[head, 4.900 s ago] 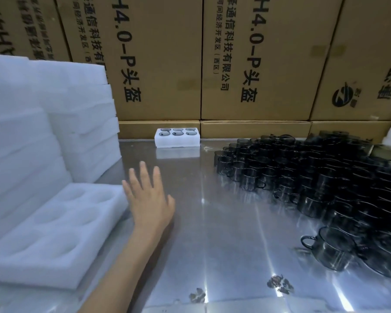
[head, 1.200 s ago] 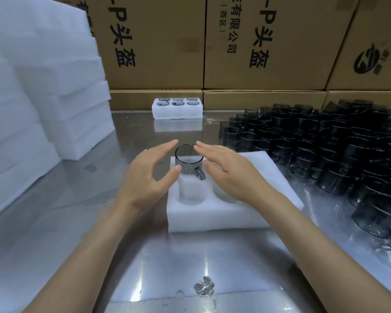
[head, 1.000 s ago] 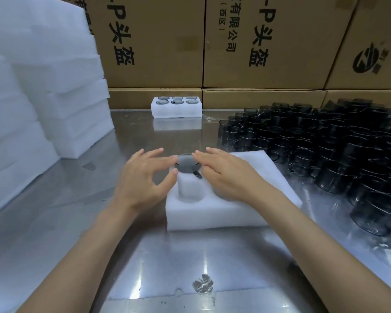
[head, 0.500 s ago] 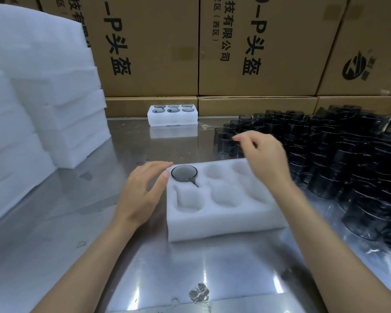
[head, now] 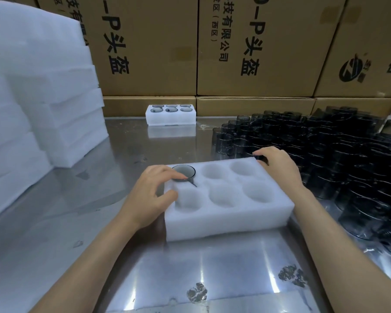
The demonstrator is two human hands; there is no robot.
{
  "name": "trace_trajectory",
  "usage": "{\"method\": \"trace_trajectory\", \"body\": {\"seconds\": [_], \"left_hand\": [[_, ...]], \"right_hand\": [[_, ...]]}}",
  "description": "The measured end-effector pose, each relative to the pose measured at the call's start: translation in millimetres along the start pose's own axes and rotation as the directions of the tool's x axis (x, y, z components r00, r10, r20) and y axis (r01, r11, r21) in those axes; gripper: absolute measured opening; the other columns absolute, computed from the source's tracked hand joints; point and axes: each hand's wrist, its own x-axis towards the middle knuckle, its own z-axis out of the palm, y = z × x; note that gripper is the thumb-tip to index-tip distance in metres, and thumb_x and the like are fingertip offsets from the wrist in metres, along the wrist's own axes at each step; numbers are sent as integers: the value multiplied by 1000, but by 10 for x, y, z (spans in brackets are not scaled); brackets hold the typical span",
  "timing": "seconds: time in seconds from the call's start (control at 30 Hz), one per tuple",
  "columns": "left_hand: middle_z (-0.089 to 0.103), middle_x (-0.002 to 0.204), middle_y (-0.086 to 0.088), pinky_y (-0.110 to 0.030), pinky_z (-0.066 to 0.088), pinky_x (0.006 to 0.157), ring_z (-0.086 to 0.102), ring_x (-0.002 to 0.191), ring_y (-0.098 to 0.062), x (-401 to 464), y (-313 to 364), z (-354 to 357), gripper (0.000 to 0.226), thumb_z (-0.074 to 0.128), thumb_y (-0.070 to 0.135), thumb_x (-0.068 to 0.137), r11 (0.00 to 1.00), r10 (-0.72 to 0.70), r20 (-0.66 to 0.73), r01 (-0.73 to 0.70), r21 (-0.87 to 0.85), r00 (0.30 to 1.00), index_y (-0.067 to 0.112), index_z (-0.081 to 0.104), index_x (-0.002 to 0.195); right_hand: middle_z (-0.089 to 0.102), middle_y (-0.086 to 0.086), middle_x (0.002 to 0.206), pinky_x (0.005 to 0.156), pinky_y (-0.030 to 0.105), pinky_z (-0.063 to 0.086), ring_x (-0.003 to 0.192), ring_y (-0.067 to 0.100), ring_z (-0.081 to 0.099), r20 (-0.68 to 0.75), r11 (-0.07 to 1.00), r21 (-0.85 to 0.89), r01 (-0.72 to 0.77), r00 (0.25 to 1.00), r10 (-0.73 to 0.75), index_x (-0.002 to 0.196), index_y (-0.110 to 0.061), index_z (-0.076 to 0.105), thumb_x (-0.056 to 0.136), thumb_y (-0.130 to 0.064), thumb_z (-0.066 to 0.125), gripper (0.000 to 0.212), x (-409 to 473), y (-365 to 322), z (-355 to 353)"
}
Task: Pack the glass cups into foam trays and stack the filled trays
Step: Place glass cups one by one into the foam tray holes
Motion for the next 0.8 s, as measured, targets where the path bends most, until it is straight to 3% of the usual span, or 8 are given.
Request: {"method": "trace_trajectory", "body": {"seconds": [0.17, 0.3, 0.37, 0.47, 0.57, 0.6, 0.7, 0.8], "left_hand": [[57, 93, 14, -7, 28, 88, 44, 99, -9, 21, -44, -40, 55, 34, 43, 61, 999, -36, 8, 36, 4, 999, 21, 69, 96], [56, 90, 15, -9, 29, 86, 44, 96, -9, 27, -100, -85, 44, 33, 43, 59, 998, -58, -3, 58, -17, 998, 32, 65, 88], [56, 89, 15, -9, 29, 86, 44, 95, -6, 21, -101, -81, 46, 33, 42, 59, 999, -50, -1, 50, -19, 999, 31, 67, 88], [57, 88, 13, -9, 30, 84, 45, 96, -3, 22, -81, -61, 42, 33, 41, 60, 999, -33, 3, 33, -30, 999, 37, 65, 87], [60, 98, 10, -14, 31, 91, 48, 101, -11, 28, -63, -41, 50, 33, 39, 58, 996, -35, 7, 36, -81, 999, 35, 64, 97], [60, 104, 8, -18, 31, 95, 49, 105, -12, 29, -60, -36, 54, 33, 39, 58, 995, -36, 11, 37, -96, 999, 34, 63, 103], [53, 123, 10, -29, 30, 105, 44, 120, -12, 29, -61, -37, 65, 35, 38, 58, 992, -28, 34, 32, -125, 999, 34, 54, 120], [50, 130, 12, -31, 27, 108, 41, 125, -14, 37, -71, -33, 67, 33, 39, 60, 995, -16, 68, 22, -98, 998, 36, 50, 124]], "right_hand": [[60, -7, 97, 68, 34, 37, 97, 14, 42, -70, 998, 48, -30, 997, 33, 86, -27, 61, 90, -22, 56, 8, -33, -43, -1], [62, -9, 92, 77, 34, 44, 105, 17, 50, -184, 935, 353, -43, 976, 114, 85, -24, 64, 89, -25, 60, 6, -29, -168, -148], [63, -5, 102, 81, 26, 46, 108, 18, 55, -234, 852, 523, -23, 957, 170, 86, -22, 63, 90, -22, 60, 5, -4, -235, -286], [58, -9, 111, 91, 33, 50, 102, 9, 57, -164, 638, 769, -40, 952, 257, 90, -18, 58, 95, -25, 54, 9, -10, -319, -477], [58, -1, 101, 73, 29, 58, 78, 0, 62, -35, 477, 876, -76, 975, 219, 86, -18, 52, 98, -27, 47, 16, -88, -493, -495], [59, 2, 101, 71, 27, 57, 80, 1, 64, -24, 492, 869, -60, 986, 163, 85, -18, 51, 98, -25, 47, 16, -121, -577, -466], [59, -6, 106, 88, 31, 51, 101, 10, 59, -57, 639, 763, 92, 995, -76, 87, -22, 53, 94, -21, 55, 7, -206, -815, -309], [53, -11, 110, 87, 13, 42, 102, 2, 53, -57, 745, 606, 278, 950, -308, 94, -32, 51, 88, -22, 65, 18, -275, -947, -164]]}}
